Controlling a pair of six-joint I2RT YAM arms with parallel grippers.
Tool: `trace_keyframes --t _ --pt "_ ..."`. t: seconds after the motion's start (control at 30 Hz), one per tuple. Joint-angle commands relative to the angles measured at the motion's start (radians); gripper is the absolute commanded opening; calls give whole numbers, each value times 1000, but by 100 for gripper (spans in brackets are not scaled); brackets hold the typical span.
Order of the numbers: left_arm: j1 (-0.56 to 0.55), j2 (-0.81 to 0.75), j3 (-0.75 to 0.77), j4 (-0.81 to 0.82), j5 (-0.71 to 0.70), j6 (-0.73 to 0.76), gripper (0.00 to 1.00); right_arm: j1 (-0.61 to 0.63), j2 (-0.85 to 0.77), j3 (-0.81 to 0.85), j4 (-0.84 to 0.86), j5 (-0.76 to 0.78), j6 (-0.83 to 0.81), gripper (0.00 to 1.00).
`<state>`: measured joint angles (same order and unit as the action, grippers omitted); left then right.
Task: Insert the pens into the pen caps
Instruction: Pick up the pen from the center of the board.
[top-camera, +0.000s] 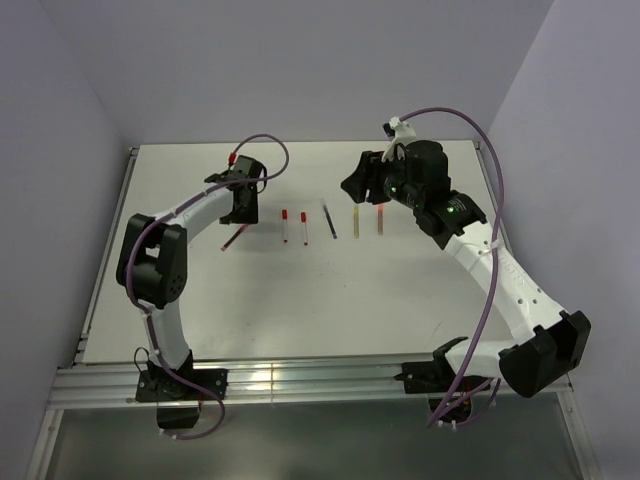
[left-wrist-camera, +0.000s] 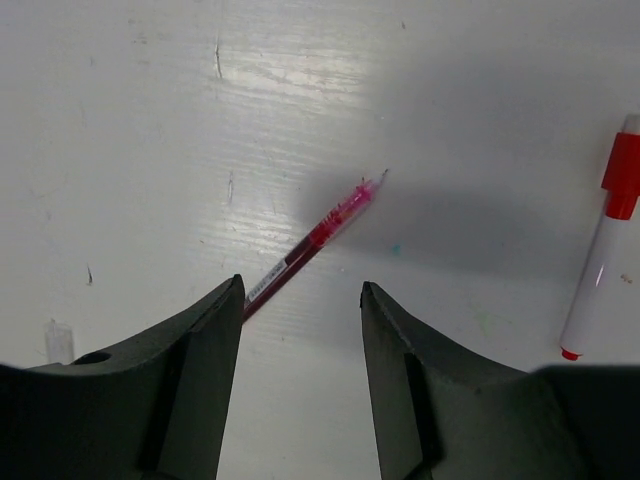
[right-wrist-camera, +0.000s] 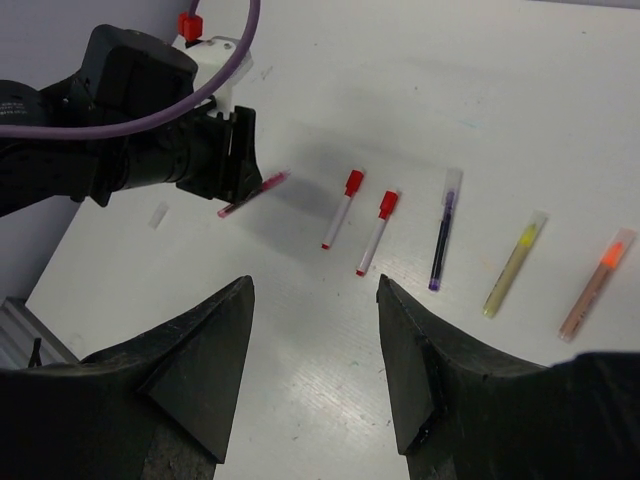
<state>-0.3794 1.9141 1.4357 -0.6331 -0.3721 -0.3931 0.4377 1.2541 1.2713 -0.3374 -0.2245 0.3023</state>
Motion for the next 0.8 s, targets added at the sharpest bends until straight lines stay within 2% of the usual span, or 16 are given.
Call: trace_keyframes --t 0.0,0.33,0.63,0.77 --pt "27 17 38 55 57 88 55 -4 -41 8 20 -3 4 60" --pt "63 92 104 50 180 155 53 -4 -51 8 15 4 3 60" --pt "89 174 111 62 199 154 51 -4 -45 10 12 5 1 60" --pt "93 214 115 53 205 139 46 -4 -42 10 11 10 1 60"
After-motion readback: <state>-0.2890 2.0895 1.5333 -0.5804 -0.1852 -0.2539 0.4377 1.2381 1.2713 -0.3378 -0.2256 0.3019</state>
